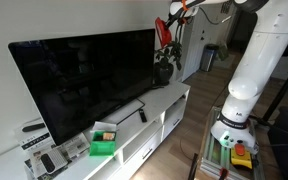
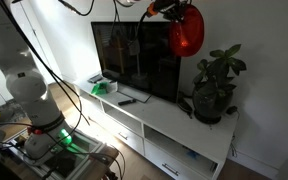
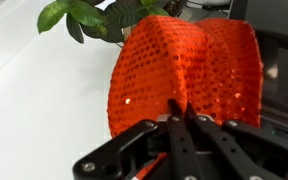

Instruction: Pick up the red hat and put it on the tv stand

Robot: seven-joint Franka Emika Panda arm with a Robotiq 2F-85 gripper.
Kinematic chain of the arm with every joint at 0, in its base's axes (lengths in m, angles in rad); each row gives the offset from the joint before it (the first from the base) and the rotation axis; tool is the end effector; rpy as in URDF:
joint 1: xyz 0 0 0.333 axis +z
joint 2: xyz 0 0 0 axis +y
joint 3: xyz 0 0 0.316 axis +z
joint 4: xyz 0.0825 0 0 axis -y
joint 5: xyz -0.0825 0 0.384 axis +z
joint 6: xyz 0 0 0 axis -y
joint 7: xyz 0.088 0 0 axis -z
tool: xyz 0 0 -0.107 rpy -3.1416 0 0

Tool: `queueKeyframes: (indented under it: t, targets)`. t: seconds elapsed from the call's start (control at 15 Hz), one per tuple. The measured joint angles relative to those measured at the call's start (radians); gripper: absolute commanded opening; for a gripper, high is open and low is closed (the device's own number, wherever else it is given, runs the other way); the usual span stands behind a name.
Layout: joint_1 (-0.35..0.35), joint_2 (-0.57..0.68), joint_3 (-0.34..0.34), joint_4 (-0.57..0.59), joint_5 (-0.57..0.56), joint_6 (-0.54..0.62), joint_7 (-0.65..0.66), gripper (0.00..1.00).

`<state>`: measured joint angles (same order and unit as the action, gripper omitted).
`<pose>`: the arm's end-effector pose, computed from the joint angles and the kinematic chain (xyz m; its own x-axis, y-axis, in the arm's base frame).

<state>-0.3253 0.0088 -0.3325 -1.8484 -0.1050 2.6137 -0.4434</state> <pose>0.4879 -0.3731 0.6017 0.8205 0.0107 0.5716 -0.2573 -0.8859 0.3860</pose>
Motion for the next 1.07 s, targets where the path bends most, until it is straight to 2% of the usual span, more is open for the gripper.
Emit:
queueKeyframes:
  t: [0.33, 0.47, 0.73, 1.07]
  targets:
    - [0.002, -0.078, -0.002, -0.043, -0.102, -0.097, 0.021, 0.01]
    - [0.005, -0.114, 0.005, -0.065, -0.135, -0.188, 0.007, 0.01]
    - [0.009, -0.163, 0.030, -0.101, -0.272, -0.408, 0.003, 0.01]
    - [0.030, -0.153, 0.067, -0.187, -0.436, -0.555, 0.006, 0.01]
